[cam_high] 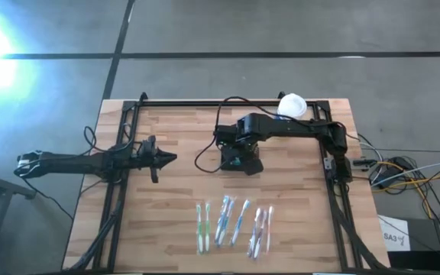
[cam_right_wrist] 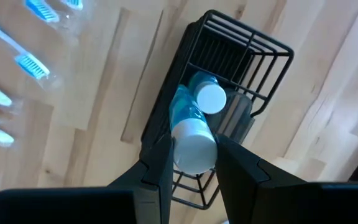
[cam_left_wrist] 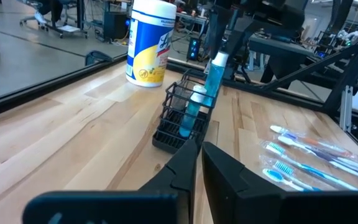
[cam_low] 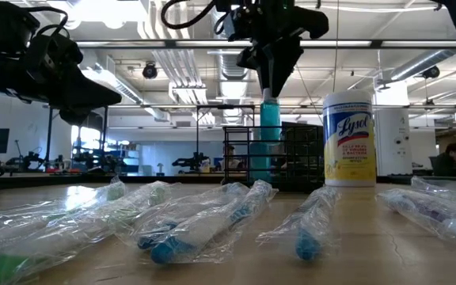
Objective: Pick & Place toothbrushing station
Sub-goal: Put the blue mouthwash into the wire organizer
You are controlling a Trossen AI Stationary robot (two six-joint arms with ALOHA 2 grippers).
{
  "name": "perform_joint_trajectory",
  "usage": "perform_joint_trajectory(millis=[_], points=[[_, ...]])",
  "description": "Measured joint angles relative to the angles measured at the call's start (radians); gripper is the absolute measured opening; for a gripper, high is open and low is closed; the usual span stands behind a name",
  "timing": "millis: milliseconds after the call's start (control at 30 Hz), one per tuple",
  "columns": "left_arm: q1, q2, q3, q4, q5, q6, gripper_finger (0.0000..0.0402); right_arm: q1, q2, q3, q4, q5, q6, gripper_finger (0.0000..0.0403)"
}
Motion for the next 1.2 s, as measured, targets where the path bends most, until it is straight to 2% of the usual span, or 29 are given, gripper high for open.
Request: perform_joint_trajectory(millis=[500, 1200], points=[[0.001, 0.0, 0.0, -0.002, 0.0, 0.0, 0.0028, -0.011, 0.0, -0.128, 0.101, -0.005, 0.027, 0.0089], [0.0, 0.0, 0.0, -0.002, -0.001, 0.001, 0.0028, -0.023, -0.002, -0.199, 0.181, -0.007, 0.029, 0.0089]])
